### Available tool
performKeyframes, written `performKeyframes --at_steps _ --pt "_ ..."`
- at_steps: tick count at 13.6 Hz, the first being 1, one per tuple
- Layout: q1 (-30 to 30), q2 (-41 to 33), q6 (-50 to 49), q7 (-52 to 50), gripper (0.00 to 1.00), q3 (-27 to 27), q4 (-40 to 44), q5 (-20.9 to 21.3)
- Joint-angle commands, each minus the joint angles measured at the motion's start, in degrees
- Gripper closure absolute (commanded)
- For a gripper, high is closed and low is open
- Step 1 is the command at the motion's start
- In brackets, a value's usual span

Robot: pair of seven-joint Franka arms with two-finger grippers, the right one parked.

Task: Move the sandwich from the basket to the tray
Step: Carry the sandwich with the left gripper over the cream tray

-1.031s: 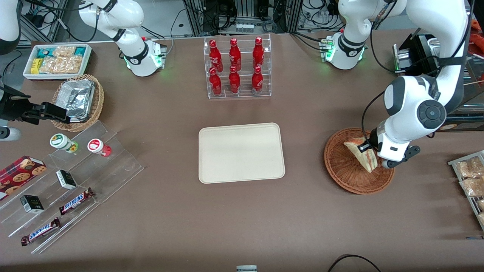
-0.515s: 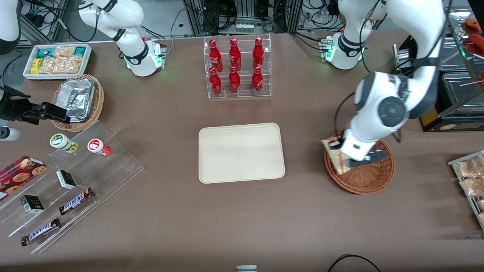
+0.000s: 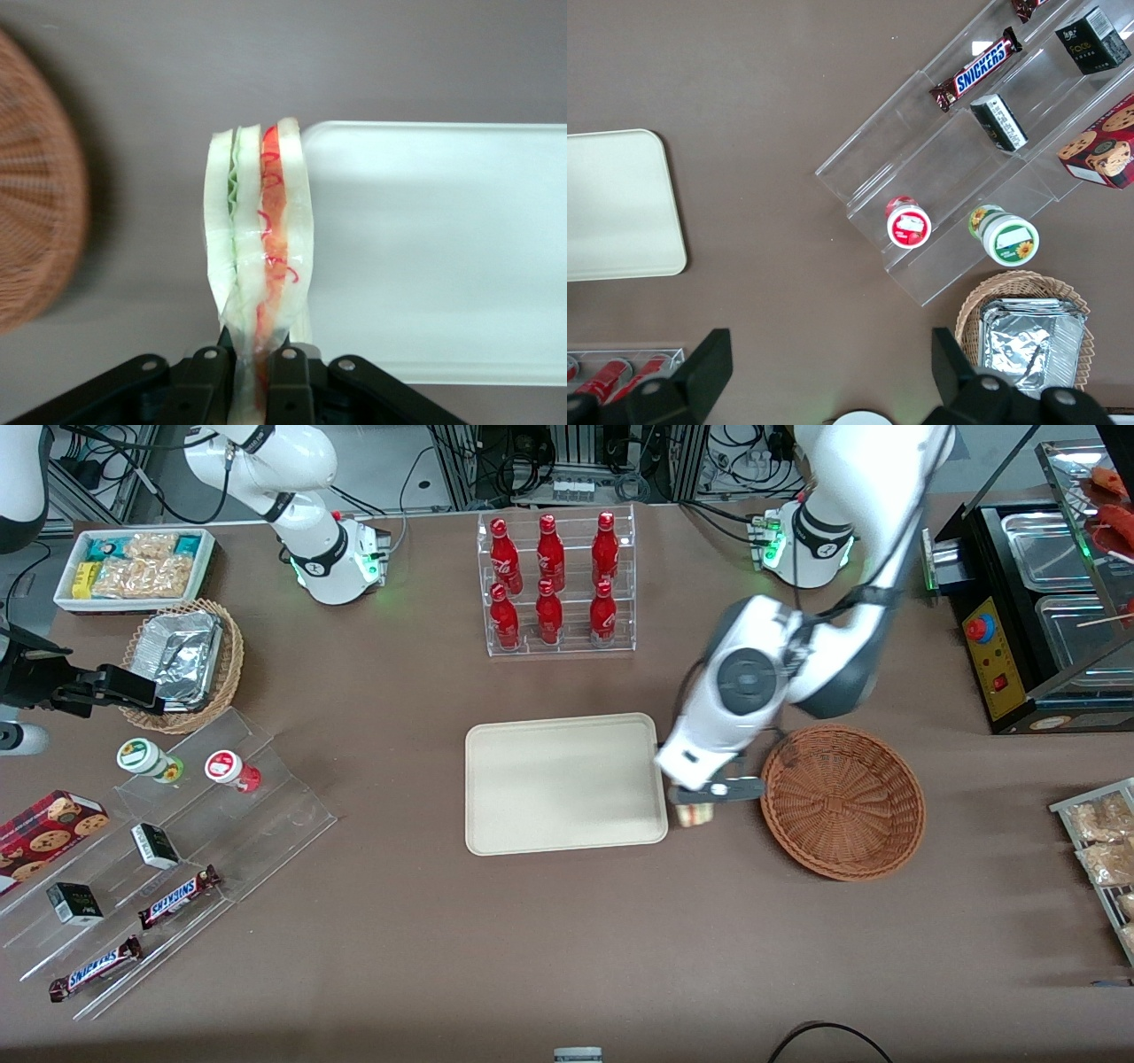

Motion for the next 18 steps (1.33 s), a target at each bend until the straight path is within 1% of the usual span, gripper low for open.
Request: performKeyframes --at_steps 1,4,8,11,12,14,18 --pt "-3.8 7.1 -2.9 -3.2 1.0 0.8 9.0 -0.2" --pt "-8.1 12.1 -2.8 -5.4 1.0 0.7 14.2 -0.2" --pt "-11.5 19.1 -3.8 -8.8 1.0 0.7 22.4 -0.3" --pt "-12.6 22.7 -3.8 -9.4 1.0 0.6 26.7 -2.8" --pt "-12.6 23.6 -3.9 -9.4 1.0 0.4 27.8 -2.9" --pt "-12.5 23.9 -4.8 -9.4 1.0 -0.5 28.1 -2.9" --pt "-12.6 25.1 -4.3 -10.5 1.0 -0.6 28.2 -2.8"
